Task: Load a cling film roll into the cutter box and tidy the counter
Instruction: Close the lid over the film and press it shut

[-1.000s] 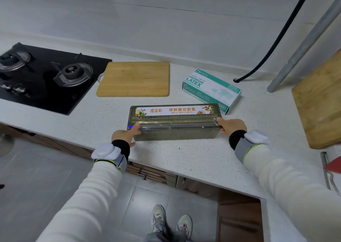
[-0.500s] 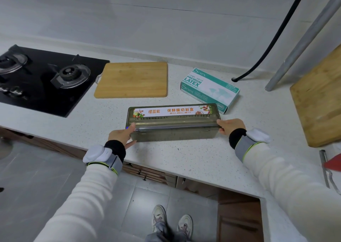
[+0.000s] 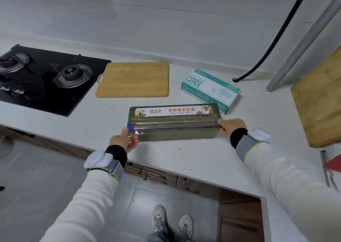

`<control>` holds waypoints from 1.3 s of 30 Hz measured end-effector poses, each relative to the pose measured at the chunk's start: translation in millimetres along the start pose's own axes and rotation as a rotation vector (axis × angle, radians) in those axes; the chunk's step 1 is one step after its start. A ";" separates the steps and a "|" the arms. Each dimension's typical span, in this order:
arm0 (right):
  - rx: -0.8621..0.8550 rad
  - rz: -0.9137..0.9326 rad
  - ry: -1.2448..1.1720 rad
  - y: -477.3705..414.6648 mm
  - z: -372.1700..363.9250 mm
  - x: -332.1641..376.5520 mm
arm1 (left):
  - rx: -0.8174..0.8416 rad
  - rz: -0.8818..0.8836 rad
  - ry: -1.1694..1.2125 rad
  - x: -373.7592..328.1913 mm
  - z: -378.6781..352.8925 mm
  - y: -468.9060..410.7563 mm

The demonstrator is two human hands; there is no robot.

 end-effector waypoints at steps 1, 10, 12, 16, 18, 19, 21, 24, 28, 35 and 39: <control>0.002 0.003 0.004 0.1 -0.2 0.2 | 0.034 0.021 0.011 2.9 -3.3 1.2; -0.010 0.006 0.000 1.3 0.3 0.2 | 0.164 0.115 0.037 14.8 -17.6 7.2; -0.014 0.003 0.000 1.4 -0.2 0.3 | 0.148 0.128 0.060 15.6 -16.5 6.1; -0.012 0.001 -0.008 0.2 -1.1 -1.2 | 0.120 0.134 0.181 16.6 -15.2 4.3; -0.012 0.006 -0.006 -0.1 -1.2 -1.3 | 0.145 0.144 0.255 15.6 -17.7 7.5; -0.013 0.006 -0.003 -0.2 -1.3 -1.0 | 0.161 0.150 0.309 14.8 -19.2 9.3; -0.017 0.005 0.004 -0.6 -1.0 -0.9 | 0.178 0.162 0.422 13.0 -21.3 13.2; -0.026 0.000 0.022 -1.5 -0.7 -1.0 | 0.160 0.163 0.502 11.1 -19.8 13.7; -0.033 -0.003 0.035 -2.2 -0.6 -1.8 | 0.149 0.181 0.402 11.9 -19.1 16.1; -0.026 0.005 0.006 -5.0 -2.0 -3.4 | 0.111 0.238 0.292 17.0 -23.8 17.5; -0.029 0.003 0.013 -5.2 -1.3 -2.8 | 0.129 0.270 0.335 17.3 -24.7 16.2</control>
Point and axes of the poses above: each hand's wrist, its own y-axis away from the middle knuckle, its own z-axis out of the back of the hand, x = y × z, the point moved 10 cm from there along -y, towards the middle knuckle, and after that the axes turned 5 degrees about y, right-handed, at the moved point
